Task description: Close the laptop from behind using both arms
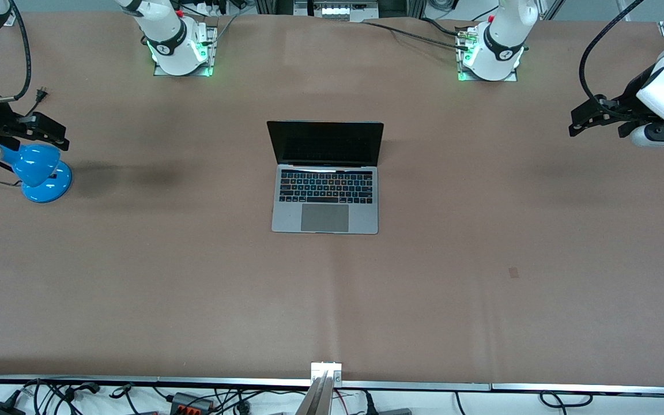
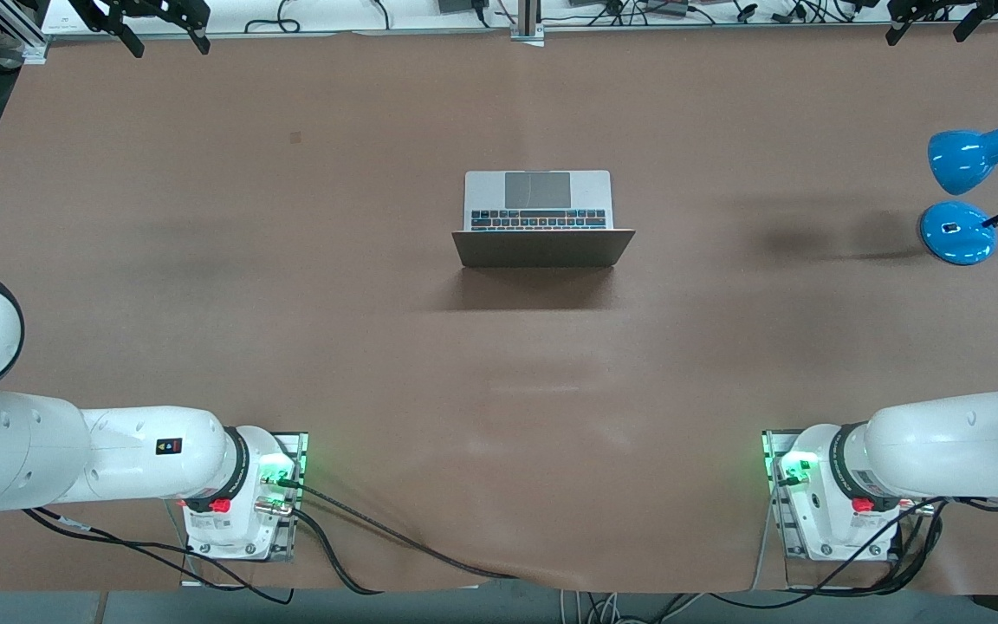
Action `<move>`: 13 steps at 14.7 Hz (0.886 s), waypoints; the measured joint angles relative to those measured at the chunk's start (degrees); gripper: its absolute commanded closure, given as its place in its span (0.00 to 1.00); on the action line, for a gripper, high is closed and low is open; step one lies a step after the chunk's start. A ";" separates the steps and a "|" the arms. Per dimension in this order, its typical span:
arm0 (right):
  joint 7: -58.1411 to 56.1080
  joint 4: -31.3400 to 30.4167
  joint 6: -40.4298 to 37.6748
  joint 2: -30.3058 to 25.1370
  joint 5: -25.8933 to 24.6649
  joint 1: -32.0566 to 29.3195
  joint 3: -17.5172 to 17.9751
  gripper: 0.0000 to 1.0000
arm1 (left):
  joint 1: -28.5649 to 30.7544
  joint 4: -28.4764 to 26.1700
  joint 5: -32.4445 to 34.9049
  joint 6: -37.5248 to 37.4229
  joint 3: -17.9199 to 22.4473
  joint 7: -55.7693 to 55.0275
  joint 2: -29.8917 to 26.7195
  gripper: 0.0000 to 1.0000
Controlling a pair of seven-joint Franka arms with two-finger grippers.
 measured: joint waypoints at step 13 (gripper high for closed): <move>0.00 -0.13 -0.05 -0.16 0.00 0.01 0.13 0.00 | 0.25 0.24 0.00 -1.13 -0.23 0.01 0.00 0.83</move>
